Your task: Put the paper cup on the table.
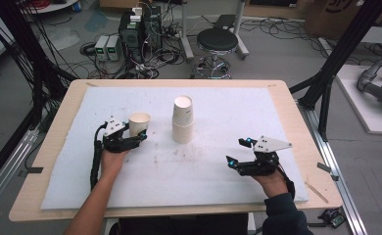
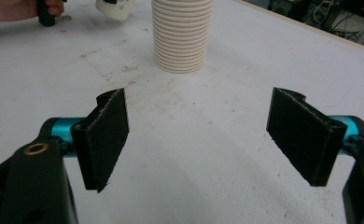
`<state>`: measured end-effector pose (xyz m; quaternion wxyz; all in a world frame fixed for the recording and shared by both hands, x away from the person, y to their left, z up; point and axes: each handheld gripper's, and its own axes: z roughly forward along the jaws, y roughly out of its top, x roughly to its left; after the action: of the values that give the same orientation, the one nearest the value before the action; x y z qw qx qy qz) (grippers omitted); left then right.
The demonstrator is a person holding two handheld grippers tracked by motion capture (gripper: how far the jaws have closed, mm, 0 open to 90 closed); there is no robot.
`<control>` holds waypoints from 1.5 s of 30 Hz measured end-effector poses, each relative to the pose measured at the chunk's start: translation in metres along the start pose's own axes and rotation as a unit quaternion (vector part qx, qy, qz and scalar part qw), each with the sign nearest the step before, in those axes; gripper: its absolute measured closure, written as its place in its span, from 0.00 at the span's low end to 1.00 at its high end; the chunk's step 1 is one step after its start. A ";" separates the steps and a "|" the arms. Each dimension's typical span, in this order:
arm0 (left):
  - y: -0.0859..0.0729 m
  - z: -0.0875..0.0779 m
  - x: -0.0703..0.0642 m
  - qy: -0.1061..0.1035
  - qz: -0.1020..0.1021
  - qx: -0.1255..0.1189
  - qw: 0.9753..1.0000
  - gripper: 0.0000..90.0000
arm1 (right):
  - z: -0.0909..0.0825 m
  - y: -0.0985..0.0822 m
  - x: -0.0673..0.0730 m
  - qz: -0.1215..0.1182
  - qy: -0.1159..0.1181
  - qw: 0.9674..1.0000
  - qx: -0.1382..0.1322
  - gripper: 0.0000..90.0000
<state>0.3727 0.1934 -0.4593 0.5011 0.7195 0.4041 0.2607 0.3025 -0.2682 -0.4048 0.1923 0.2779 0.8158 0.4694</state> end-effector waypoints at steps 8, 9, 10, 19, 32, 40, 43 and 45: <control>0.002 -0.001 -0.007 0.020 0.024 0.063 0.998 0.37 | -0.001 0.000 0.001 0.003 0.001 1.000 0.000 0.24; 0.002 -0.002 -0.007 0.022 0.026 0.068 0.997 0.37 | -0.001 -0.001 0.000 0.002 0.001 1.000 0.000 0.24; 0.002 -0.003 -0.008 0.022 0.027 0.071 0.997 0.37 | -0.002 -0.001 0.000 0.001 0.001 1.000 0.000 0.24; -0.001 -0.009 -0.006 0.018 0.022 0.087 0.996 0.36 | -0.004 0.000 0.000 0.004 0.000 1.000 -0.002 0.24; -0.011 -0.030 0.001 -0.030 -0.005 0.052 0.998 0.20 | -0.009 -0.005 -0.004 0.009 -0.009 1.000 0.003 0.24; -0.013 -0.069 0.009 -0.037 0.000 -0.020 0.999 0.20 | -0.015 -0.007 -0.006 0.016 -0.024 1.000 0.001 0.23; -0.013 -0.085 0.012 -0.049 -0.006 -0.064 0.997 0.20 | -0.016 -0.009 -0.008 0.014 -0.030 0.999 0.005 0.23; -0.012 -0.093 0.012 -0.052 -0.008 -0.085 0.995 0.20 | -0.016 -0.010 -0.008 0.016 -0.036 0.999 0.006 0.23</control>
<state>0.3028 0.2525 -0.4370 0.5826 0.6835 0.3602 0.2523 0.2967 -0.2877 -0.4052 0.2126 0.3085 0.8068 0.4568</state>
